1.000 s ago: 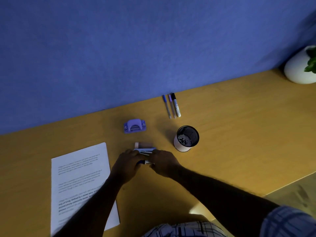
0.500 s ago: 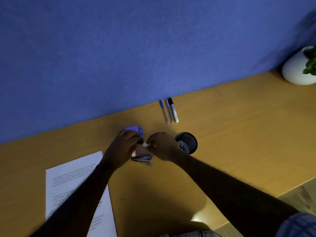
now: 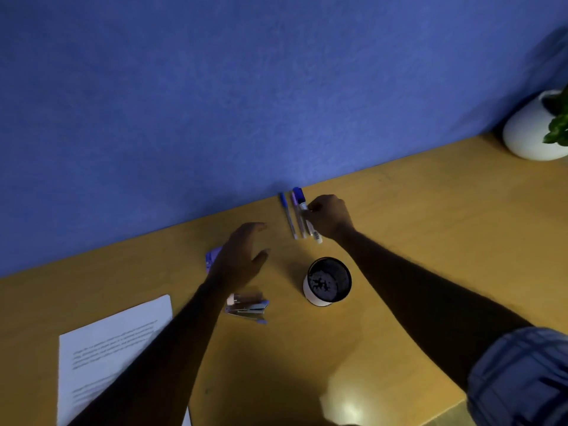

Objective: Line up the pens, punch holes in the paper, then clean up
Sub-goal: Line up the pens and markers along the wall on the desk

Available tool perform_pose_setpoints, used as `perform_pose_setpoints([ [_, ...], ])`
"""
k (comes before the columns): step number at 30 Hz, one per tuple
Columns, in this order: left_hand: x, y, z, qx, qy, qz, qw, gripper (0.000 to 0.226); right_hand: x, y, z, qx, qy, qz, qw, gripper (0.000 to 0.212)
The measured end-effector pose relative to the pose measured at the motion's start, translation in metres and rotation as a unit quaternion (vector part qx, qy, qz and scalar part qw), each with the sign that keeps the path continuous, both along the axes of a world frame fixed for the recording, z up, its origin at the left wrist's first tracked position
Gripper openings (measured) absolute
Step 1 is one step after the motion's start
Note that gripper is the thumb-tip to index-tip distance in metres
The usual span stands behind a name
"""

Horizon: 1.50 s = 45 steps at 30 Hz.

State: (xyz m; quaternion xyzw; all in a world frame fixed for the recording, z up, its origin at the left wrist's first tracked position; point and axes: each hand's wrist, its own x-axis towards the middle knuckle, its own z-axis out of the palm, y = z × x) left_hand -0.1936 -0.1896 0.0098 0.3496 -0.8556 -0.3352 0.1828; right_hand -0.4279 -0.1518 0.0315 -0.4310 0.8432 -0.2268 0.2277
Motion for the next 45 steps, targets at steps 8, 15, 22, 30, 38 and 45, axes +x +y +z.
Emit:
perform_pose_setpoints([
  [8, -0.011, 0.003, -0.017, -0.010, -0.011, 0.000, 1.000, 0.048, -0.039, -0.032, -0.049, 0.061, -0.069, -0.104, 0.990, 0.026],
  [15, -0.013, 0.003, -0.028, 0.000, -0.025, 0.007, 1.000, 0.045, -0.049, -0.043, -0.070, 0.083, -0.078, -0.113, 0.987, 0.019],
  [22, -0.013, 0.008, -0.033, 0.003, -0.028, 0.011, 1.000, 0.043, -0.048, -0.046, -0.072, 0.065, -0.045, -0.094, 0.992, 0.018],
  [30, -0.007, 0.012, -0.031, 0.007, -0.040, 0.018, 0.999, 0.042, -0.049, -0.044, -0.065, 0.073, -0.068, -0.100, 0.990, 0.024],
  [38, 0.015, 0.019, -0.029, 0.019, -0.044, 0.035, 0.998, 0.043, -0.050, -0.037, -0.056, 0.097, -0.073, -0.081, 0.989, 0.024],
  [45, 0.038, 0.029, -0.029, 0.013, -0.056, 0.056, 0.997, 0.045, -0.047, -0.022, -0.040, 0.120, -0.005, -0.030, 0.992, 0.022],
])
